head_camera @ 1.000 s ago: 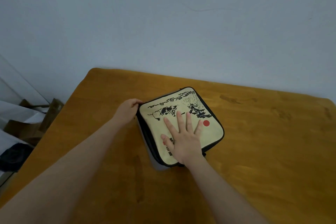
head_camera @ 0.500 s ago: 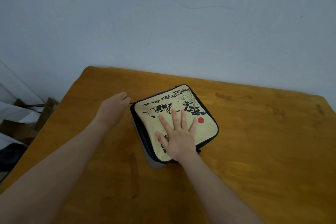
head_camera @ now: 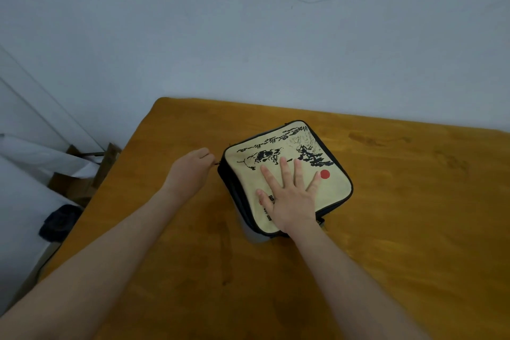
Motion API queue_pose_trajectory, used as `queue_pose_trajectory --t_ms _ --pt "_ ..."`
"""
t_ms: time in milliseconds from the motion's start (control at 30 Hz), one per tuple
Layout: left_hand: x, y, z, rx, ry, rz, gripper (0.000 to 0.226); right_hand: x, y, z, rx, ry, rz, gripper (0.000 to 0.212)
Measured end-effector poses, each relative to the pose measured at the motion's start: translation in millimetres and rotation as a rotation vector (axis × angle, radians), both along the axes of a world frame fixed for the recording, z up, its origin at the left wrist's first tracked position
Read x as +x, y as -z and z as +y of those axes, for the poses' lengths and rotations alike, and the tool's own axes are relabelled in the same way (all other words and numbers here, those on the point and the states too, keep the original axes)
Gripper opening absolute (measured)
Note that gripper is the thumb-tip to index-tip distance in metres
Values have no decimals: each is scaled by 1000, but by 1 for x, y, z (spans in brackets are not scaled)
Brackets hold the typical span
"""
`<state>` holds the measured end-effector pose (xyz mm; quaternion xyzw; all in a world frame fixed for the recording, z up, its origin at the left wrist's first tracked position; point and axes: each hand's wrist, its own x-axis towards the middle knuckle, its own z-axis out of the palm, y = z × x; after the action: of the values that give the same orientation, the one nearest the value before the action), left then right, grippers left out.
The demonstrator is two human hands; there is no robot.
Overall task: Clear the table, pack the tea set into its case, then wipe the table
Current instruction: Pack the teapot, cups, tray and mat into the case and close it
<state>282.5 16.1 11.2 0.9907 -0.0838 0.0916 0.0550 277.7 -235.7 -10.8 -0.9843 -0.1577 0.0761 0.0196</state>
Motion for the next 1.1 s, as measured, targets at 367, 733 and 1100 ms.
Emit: queue_pose_trajectory --t_ms 367,733,1100 --pt "-1 -5 -9 -123 -119 48 18 -16 -18 -8 166 -164 -45 72" --pt "-5 -11 -10 -170 -172 56 19 -60 7 3 14 -230 -158 69" --pt "-49 -4 -22 -131 15 51 13 -69 6 10 34 -109 -132 68"
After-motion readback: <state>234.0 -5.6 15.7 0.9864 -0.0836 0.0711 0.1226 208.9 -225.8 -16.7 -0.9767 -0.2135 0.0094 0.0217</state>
